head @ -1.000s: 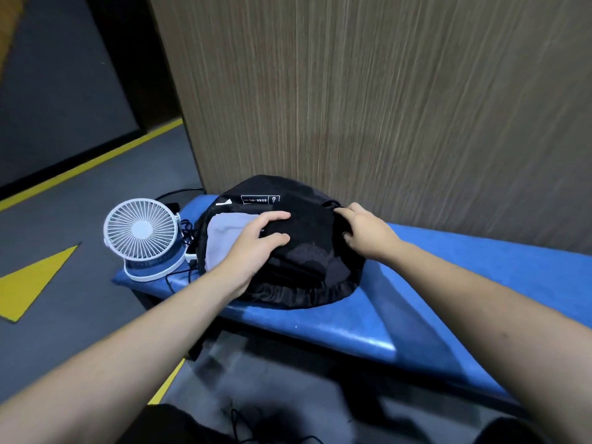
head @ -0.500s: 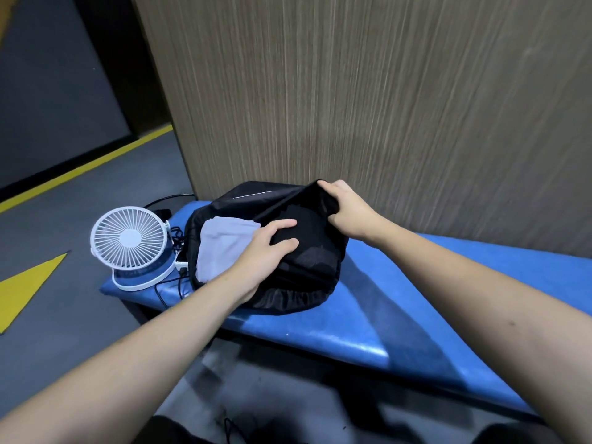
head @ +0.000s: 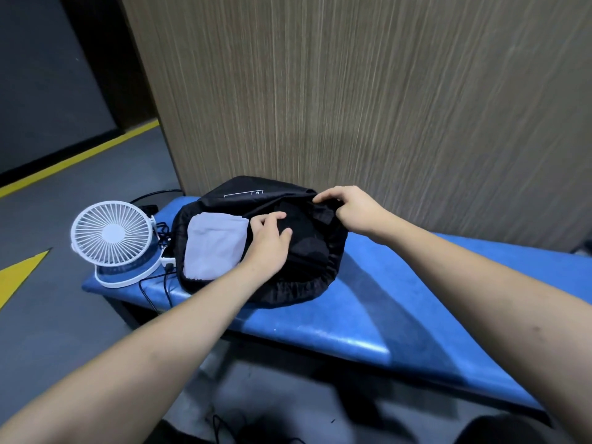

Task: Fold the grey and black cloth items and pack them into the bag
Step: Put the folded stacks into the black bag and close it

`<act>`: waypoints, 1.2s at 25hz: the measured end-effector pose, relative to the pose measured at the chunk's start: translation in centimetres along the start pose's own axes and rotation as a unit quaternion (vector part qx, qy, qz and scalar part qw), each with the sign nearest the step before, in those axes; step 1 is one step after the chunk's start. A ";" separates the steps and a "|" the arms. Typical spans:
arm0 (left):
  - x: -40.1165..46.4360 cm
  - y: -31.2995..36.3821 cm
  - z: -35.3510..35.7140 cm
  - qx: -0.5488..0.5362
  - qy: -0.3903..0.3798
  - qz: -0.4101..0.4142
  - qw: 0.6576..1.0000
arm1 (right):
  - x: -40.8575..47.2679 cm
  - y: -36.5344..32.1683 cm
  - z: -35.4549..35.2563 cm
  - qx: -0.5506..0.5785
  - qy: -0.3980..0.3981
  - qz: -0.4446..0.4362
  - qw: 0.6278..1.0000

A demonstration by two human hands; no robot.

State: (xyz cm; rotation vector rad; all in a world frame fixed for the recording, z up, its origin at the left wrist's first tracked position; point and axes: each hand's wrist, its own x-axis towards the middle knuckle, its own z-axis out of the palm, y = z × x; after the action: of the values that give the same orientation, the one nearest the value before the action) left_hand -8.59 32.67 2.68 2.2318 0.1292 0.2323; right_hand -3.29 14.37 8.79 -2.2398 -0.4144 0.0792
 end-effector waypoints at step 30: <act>-7.2 -2.3 0.8 0.362 -0.048 0.290 0.885 | -1.6 1.3 2.6 -0.375 0.053 -0.211 0.901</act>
State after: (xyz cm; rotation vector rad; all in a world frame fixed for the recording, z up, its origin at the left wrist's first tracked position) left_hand -15.46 32.23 -0.53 2.9769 -0.6160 0.4499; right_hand -4.97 15.02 5.98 -2.8130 -0.9915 -0.5125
